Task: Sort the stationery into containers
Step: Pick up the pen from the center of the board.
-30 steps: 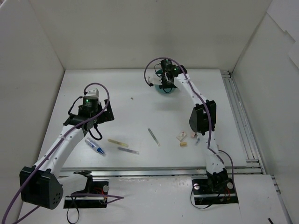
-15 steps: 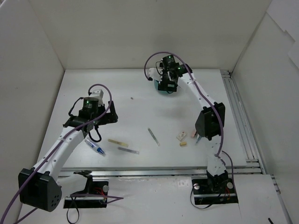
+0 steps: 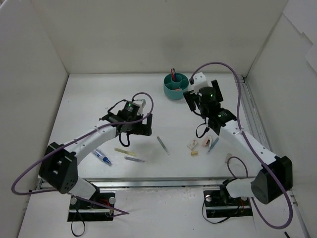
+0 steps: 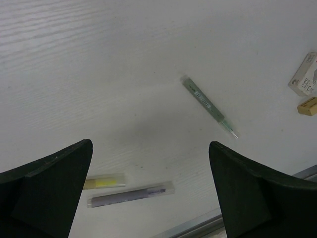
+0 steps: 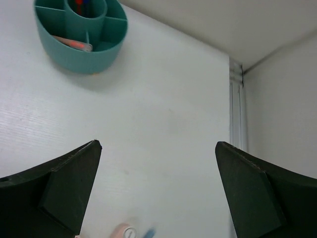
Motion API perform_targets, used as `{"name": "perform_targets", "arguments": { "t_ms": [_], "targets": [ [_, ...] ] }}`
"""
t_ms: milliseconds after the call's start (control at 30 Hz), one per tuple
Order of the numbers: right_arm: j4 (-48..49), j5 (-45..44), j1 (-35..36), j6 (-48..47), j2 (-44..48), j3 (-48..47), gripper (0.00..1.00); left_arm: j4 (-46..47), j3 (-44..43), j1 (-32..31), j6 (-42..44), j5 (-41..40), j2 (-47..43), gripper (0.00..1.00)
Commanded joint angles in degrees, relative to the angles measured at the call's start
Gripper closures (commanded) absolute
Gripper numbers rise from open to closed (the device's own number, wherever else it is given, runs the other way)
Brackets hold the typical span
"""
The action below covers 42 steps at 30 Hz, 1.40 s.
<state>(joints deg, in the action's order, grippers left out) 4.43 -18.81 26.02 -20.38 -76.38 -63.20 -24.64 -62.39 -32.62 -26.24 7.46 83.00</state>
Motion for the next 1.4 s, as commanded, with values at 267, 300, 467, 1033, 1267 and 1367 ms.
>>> {"name": "perform_targets", "arguments": {
  "t_ms": [267,300,467,1033,1267,1367],
  "targets": [
    [-1.6,-23.1,2.9,32.1,14.2,11.5,0.02,-4.0,-15.1,-8.3,-11.2,-1.9,19.6,0.06],
    [-1.9,-26.2,3.2,32.7,14.8,13.0,0.02,-5.0,-16.1,-9.3,-12.9,-2.3,22.0,0.07],
    [-2.9,-36.1,6.7,31.7,18.3,14.9,0.02,-10.8,-21.1,-10.2,-20.6,-1.1,28.5,0.19],
    [-3.6,-38.7,9.7,32.9,21.1,18.7,0.02,-19.7,-29.4,-13.0,-31.7,-9.4,37.0,0.71],
    [-4.1,-28.8,11.4,31.2,27.6,22.3,0.02,-21.7,-32.4,-13.0,-31.4,-12.3,39.0,0.94],
    [-4.1,-21.6,11.5,31.9,32.0,24.8,0.02,-21.0,-33.0,-13.0,-30.6,-13.1,37.9,1.00]
  ]
}}
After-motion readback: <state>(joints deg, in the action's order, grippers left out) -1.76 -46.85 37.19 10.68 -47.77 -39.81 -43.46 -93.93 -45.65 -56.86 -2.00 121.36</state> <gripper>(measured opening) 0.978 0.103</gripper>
